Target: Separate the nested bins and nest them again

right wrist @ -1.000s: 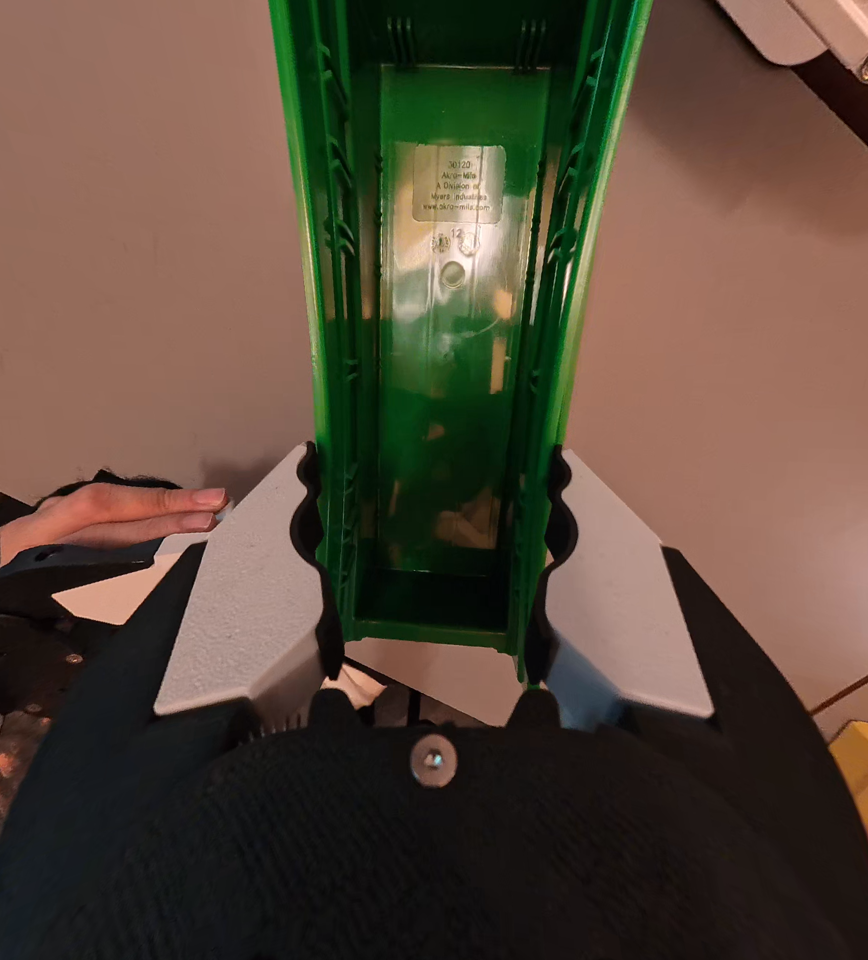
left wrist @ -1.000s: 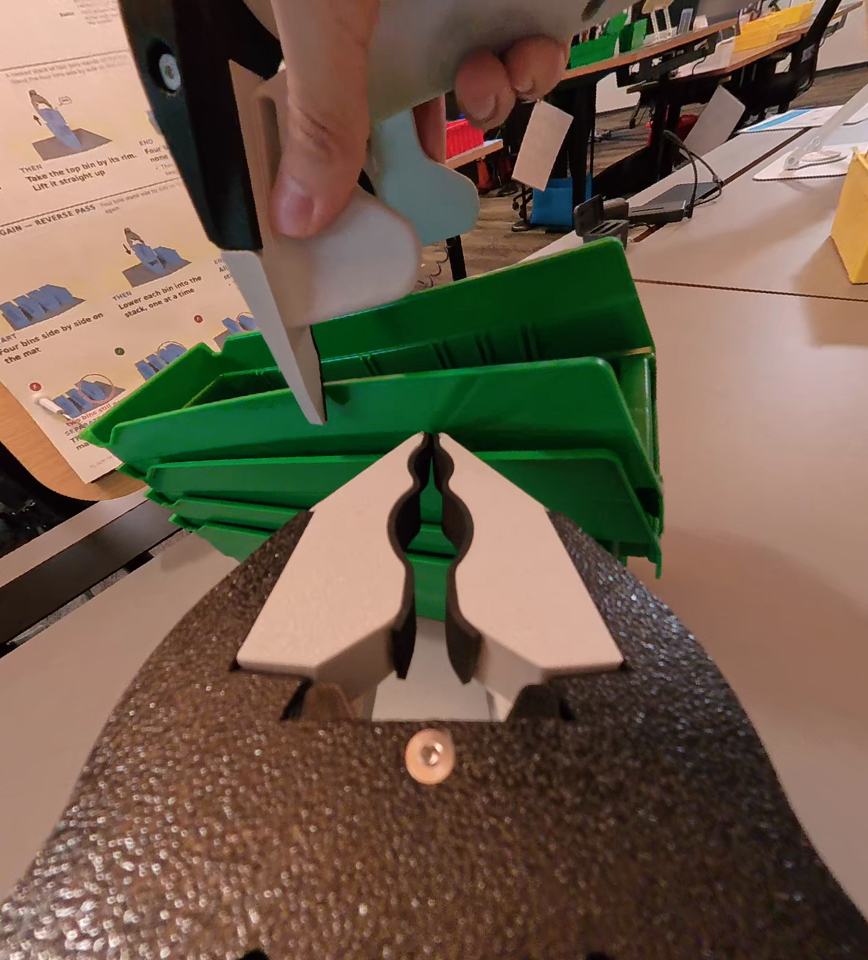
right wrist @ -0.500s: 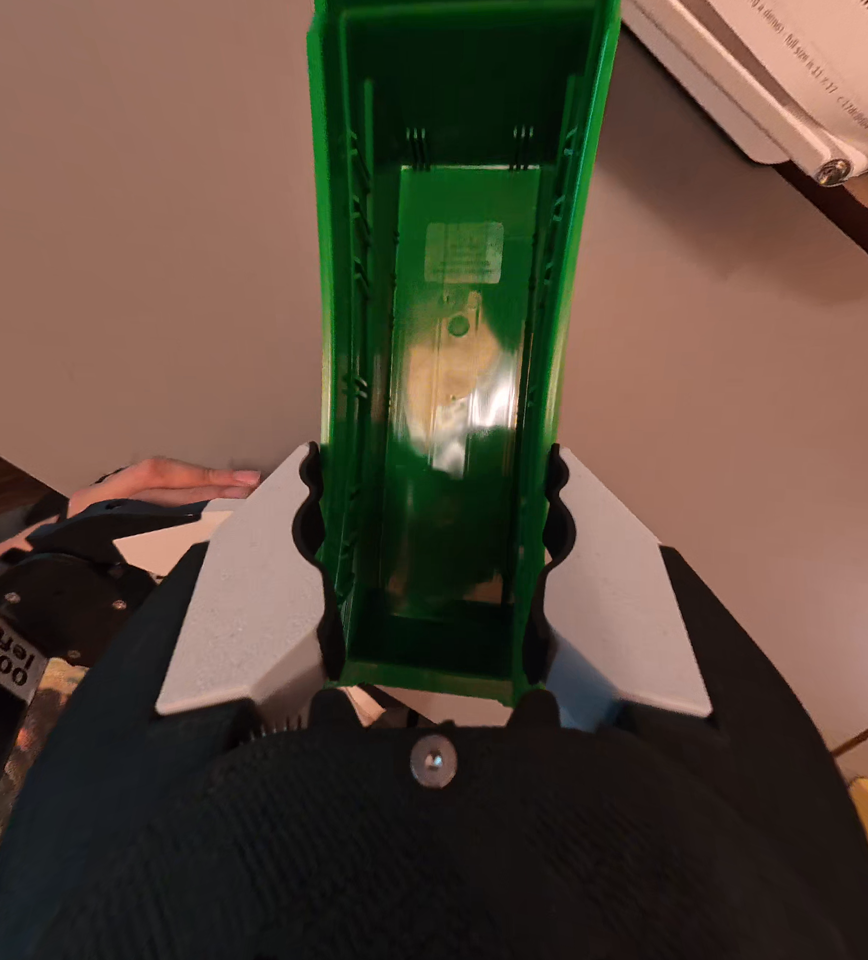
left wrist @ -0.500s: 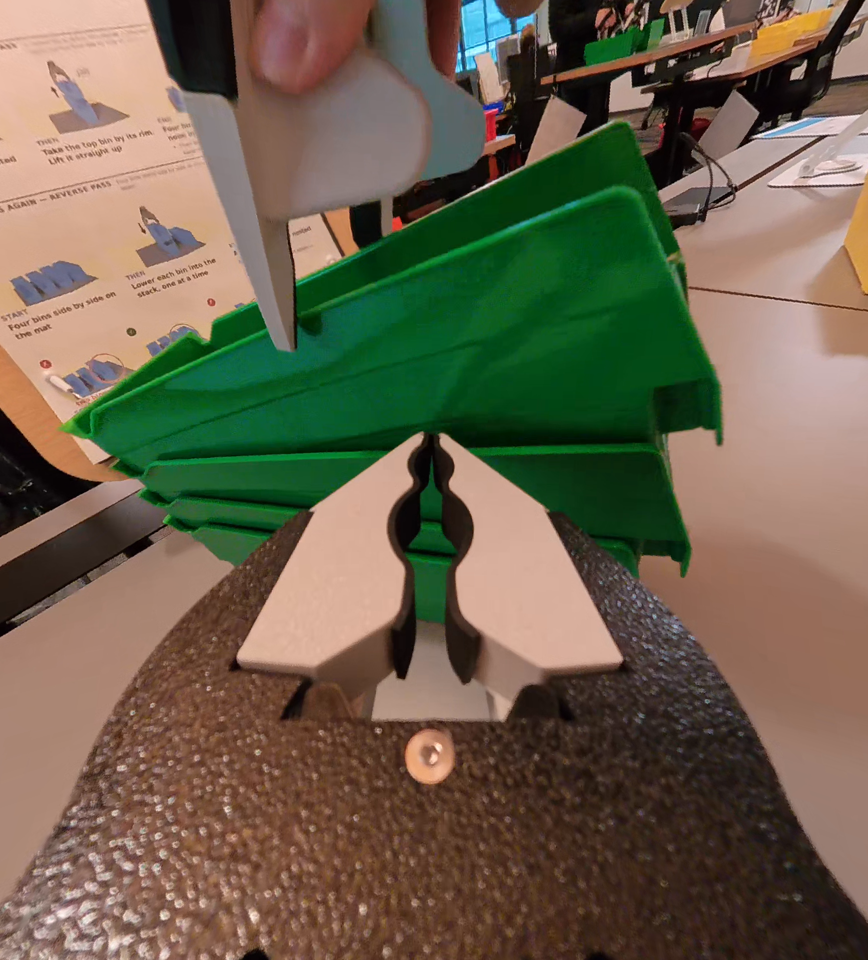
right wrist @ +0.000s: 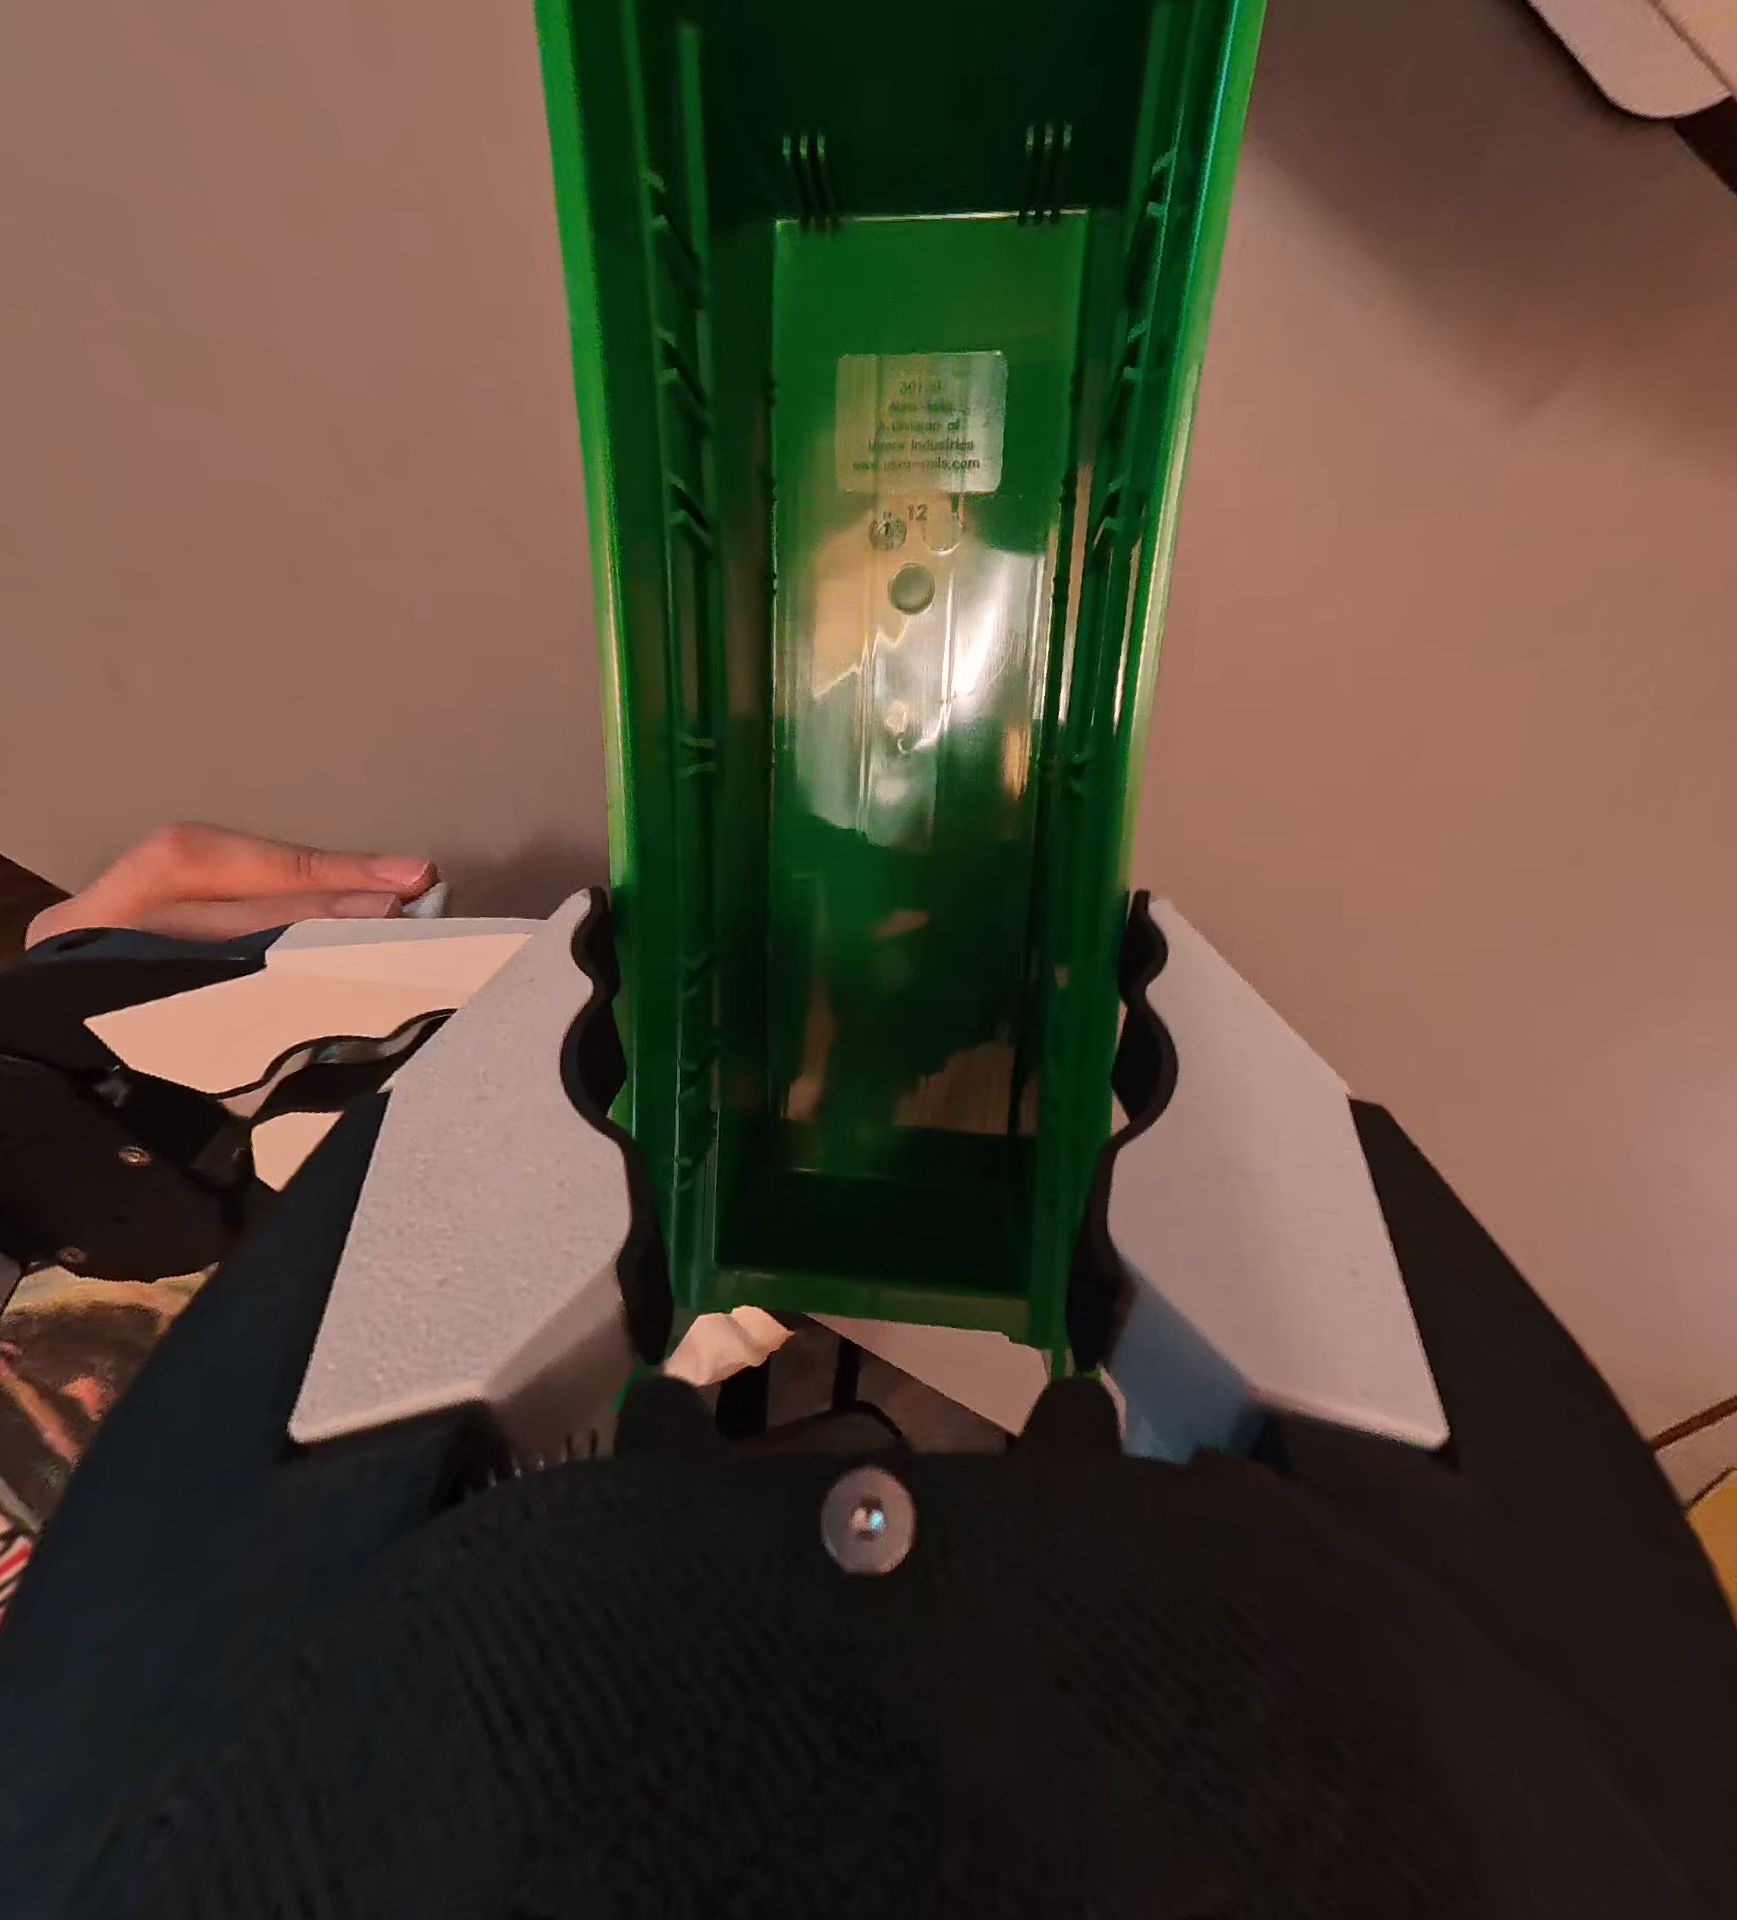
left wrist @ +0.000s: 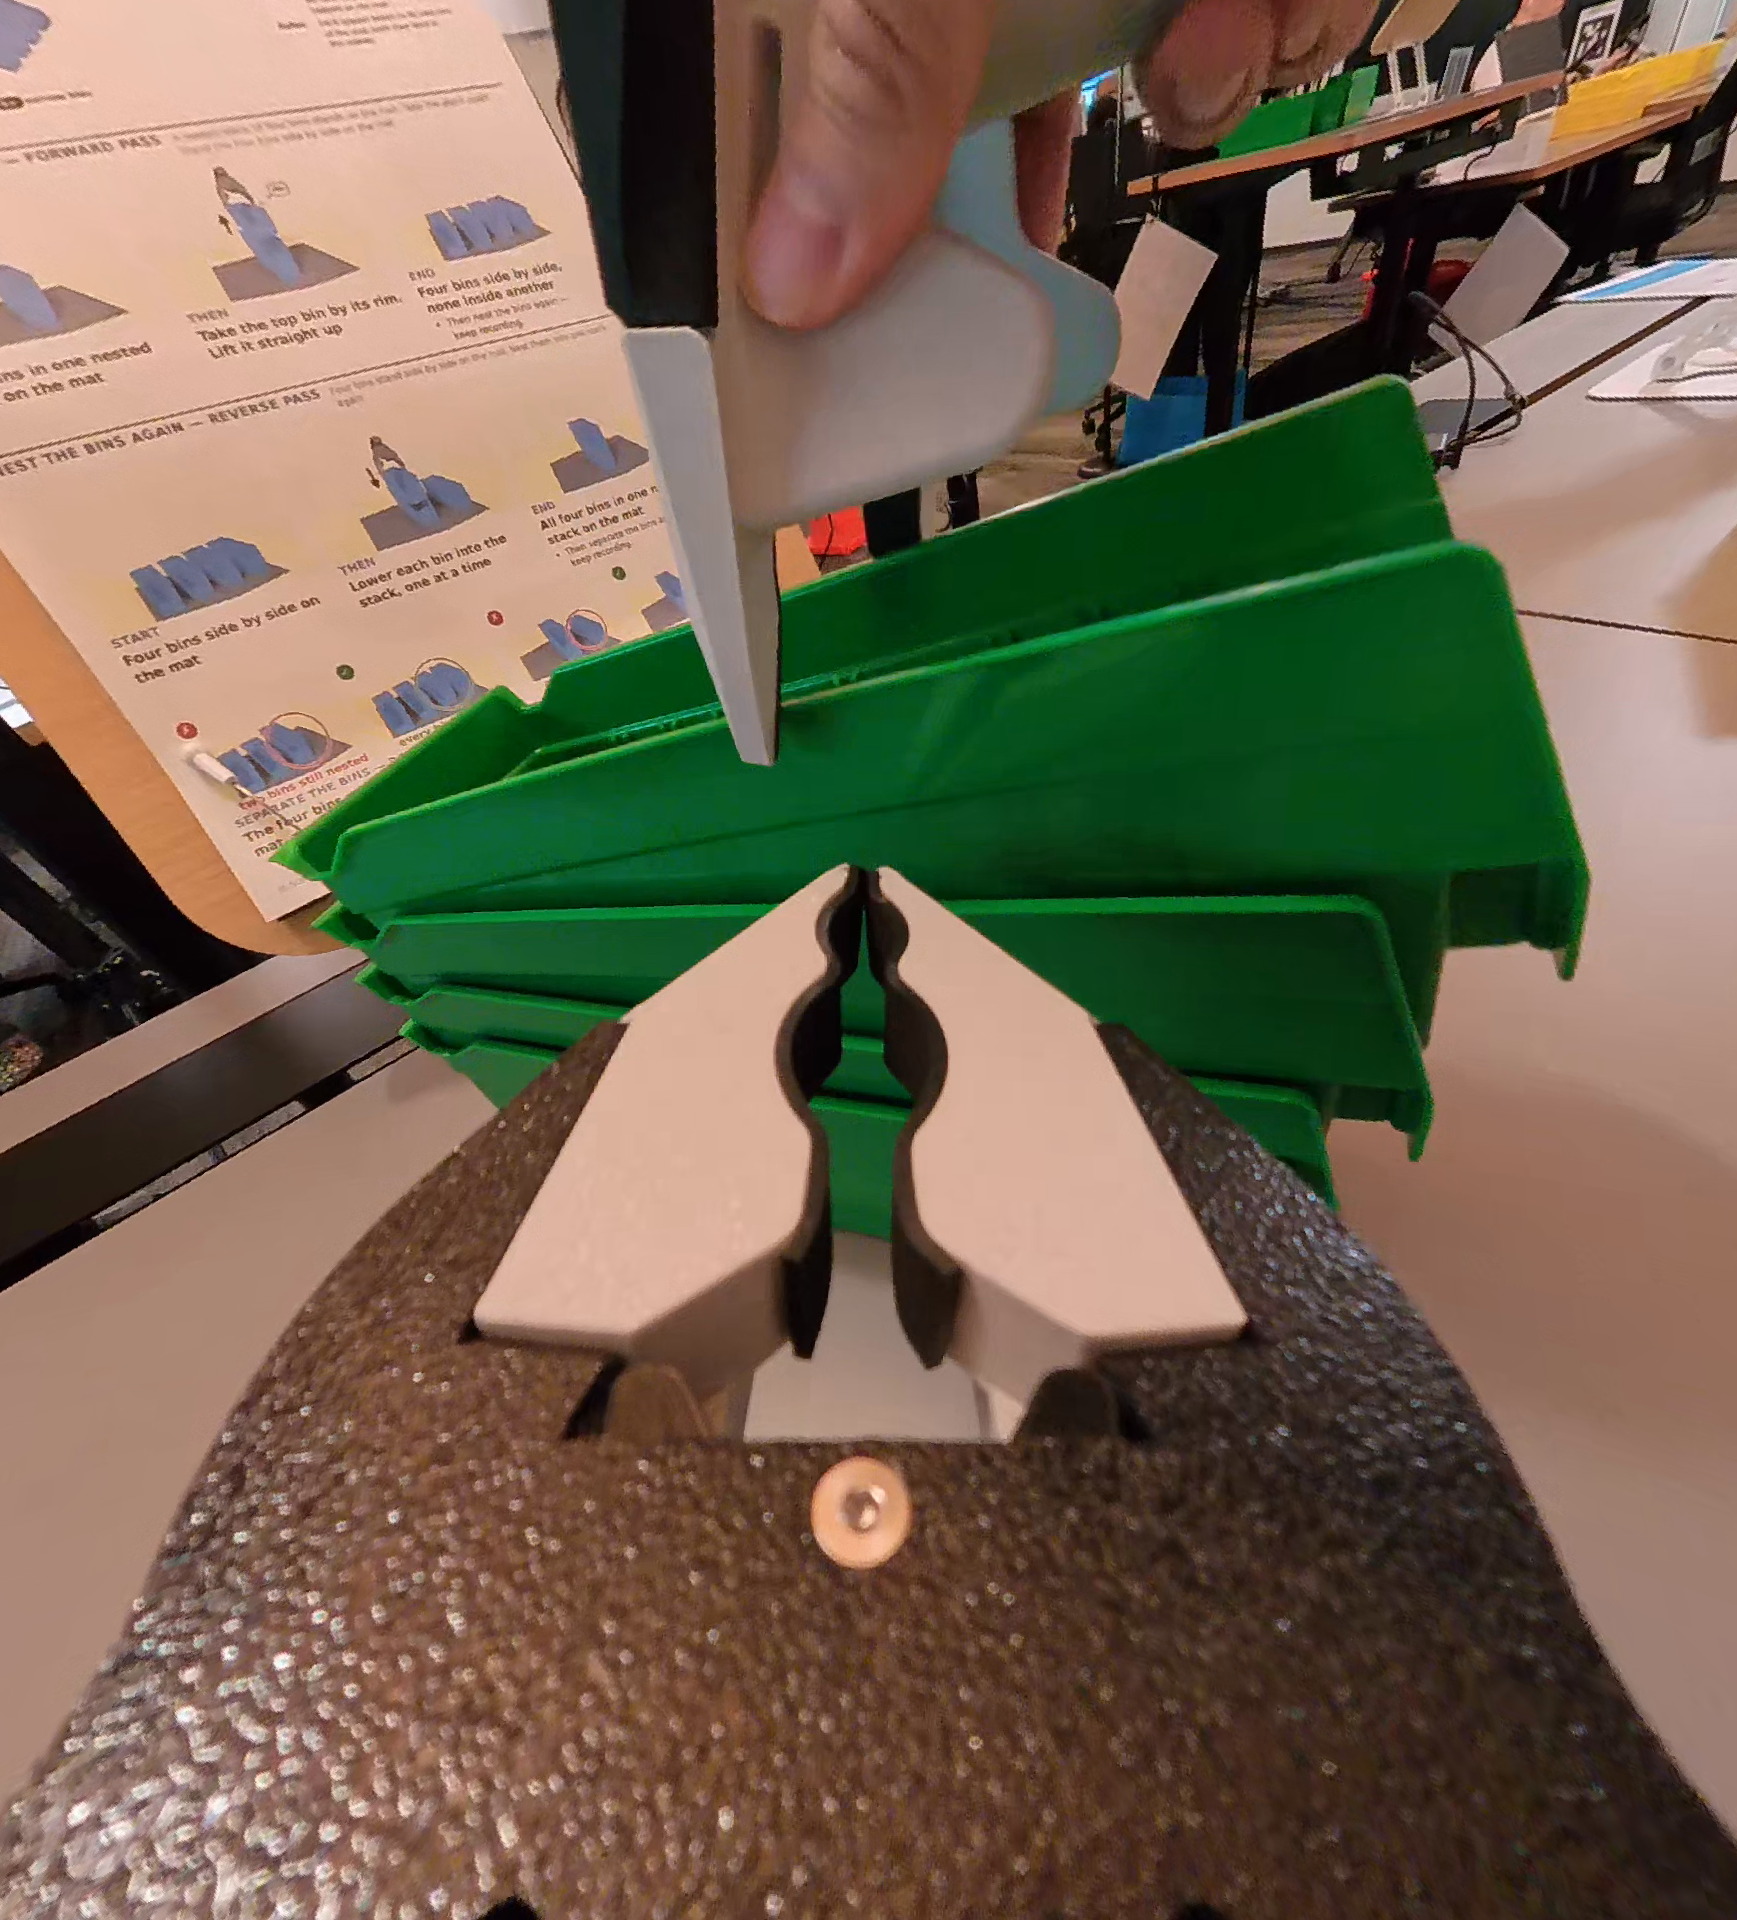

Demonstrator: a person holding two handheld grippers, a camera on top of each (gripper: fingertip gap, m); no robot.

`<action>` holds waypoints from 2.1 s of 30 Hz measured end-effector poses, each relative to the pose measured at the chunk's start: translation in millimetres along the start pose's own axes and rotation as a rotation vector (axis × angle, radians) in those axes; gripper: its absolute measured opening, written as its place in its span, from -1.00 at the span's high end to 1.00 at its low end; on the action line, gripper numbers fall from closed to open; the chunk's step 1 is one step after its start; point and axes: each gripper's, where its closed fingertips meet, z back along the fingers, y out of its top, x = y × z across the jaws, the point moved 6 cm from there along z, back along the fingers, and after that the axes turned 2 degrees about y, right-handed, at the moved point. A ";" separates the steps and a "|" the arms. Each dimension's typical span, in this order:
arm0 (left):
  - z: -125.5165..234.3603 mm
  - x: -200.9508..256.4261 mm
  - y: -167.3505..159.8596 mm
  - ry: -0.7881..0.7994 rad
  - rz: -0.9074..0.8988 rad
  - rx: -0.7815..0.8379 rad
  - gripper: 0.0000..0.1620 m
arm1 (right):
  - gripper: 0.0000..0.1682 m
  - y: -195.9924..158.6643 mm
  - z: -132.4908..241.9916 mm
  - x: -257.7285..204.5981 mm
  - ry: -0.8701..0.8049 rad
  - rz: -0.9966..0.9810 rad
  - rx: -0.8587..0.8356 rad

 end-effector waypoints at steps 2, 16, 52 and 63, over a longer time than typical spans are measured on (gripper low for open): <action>0.0 -0.7 -0.4 -0.002 0.006 -0.003 1.00 | -0.17 1.1 -0.9 0.3 -0.001 -0.013 -0.018; 3.5 -6.3 0.5 -0.005 0.024 0.000 1.00 | -0.41 22.8 -22.4 -5.5 -0.080 -0.008 -0.147; 3.4 -12.4 -4.4 0.003 0.019 -0.023 1.00 | -0.12 0.3 99.8 -0.3 0.099 0.028 0.153; 0.6 -23.2 -14.2 0.025 0.039 -0.054 1.00 | -0.13 -68.4 136.2 112.8 0.071 -0.166 0.266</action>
